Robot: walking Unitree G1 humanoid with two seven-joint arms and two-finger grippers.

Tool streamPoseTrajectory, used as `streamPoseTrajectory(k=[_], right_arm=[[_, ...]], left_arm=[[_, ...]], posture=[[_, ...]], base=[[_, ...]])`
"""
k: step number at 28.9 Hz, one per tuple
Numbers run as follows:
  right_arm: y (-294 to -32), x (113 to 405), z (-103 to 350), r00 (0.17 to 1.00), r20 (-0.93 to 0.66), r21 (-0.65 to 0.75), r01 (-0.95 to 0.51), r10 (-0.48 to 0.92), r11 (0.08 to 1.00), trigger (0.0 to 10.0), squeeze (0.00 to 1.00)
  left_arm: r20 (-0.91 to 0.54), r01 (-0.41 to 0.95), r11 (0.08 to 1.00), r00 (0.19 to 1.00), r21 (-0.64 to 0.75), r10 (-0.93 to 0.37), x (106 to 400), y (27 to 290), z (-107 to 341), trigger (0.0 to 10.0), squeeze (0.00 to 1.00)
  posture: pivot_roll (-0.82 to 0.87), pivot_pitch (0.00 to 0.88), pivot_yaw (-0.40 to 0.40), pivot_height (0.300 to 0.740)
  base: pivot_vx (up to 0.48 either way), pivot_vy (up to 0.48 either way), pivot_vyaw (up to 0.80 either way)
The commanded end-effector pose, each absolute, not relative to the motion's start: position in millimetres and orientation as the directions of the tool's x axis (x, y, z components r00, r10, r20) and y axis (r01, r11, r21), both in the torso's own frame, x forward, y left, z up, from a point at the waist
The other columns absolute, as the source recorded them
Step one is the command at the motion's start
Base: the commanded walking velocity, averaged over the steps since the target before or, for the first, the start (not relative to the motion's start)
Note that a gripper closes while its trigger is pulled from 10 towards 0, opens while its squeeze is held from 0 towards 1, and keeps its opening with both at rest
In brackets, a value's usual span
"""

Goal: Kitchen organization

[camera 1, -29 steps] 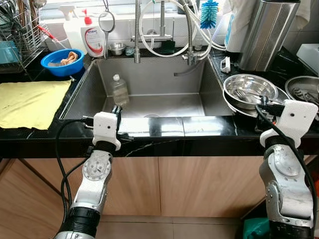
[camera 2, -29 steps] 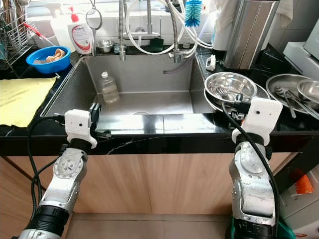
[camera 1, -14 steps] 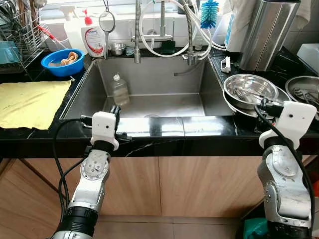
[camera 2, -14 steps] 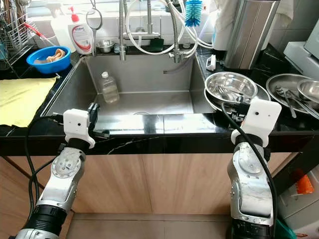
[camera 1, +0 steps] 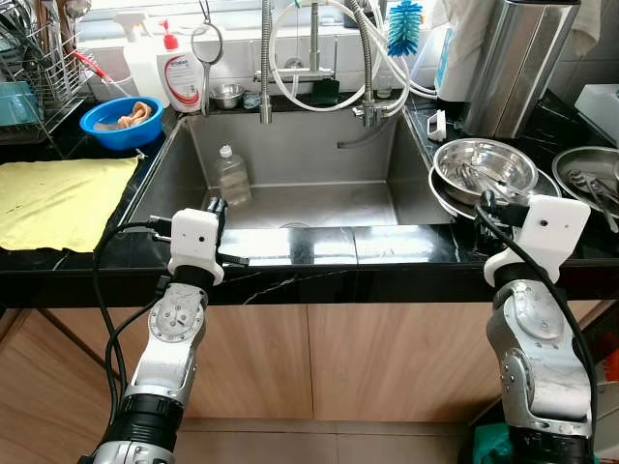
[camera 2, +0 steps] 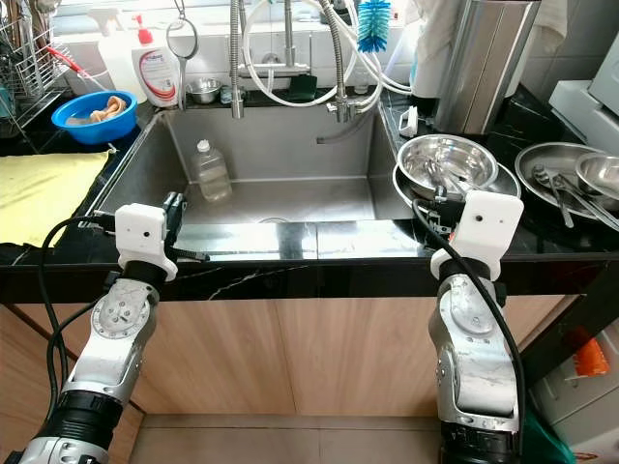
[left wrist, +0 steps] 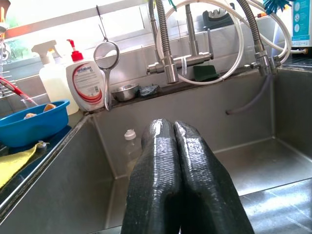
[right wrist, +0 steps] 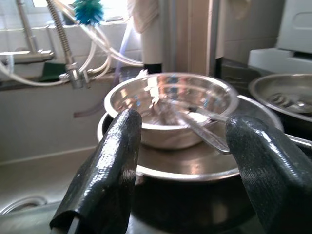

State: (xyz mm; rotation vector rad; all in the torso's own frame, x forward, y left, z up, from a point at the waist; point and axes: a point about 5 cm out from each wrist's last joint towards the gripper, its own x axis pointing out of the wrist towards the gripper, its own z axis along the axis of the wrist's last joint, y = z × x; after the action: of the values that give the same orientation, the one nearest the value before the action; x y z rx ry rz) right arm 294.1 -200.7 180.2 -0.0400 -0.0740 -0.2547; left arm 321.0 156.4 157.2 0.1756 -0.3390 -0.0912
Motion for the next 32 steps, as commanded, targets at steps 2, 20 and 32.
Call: streamPoseTrajectory(k=[2, 20, 32], right_arm=[[-193, 298, 184, 0.974, 0.093, -0.045, 0.214, -0.209, 0.976, 10.0, 0.00], [-205, 296, 191, 0.963, 0.139, -0.071, 0.243, -0.232, 0.967, 10.0, 0.00], [-210, 294, 189, 0.967, 0.124, -0.114, 0.236, -0.222, 0.965, 10.0, 0.00]], left_arm=[[0.337, 0.049, 0.980, 0.935, 0.193, -0.113, 322, 160, 162, 10.0, 0.00], [0.327, 0.040, 0.981, 0.940, 0.192, -0.103, 323, 163, 161, 10.0, 0.00], [0.315, 0.046, 0.981, 0.943, 0.190, -0.105, 322, 163, 158, 10.0, 0.00]], posture=[[-0.25, 0.000, 0.057, 0.731], [-0.25, 0.000, 0.059, 0.731], [-0.26, 0.000, 0.065, 0.731]], base=[[0.000, 0.000, 0.00], [0.000, 0.000, 0.00], [0.000, 0.000, 0.00]])
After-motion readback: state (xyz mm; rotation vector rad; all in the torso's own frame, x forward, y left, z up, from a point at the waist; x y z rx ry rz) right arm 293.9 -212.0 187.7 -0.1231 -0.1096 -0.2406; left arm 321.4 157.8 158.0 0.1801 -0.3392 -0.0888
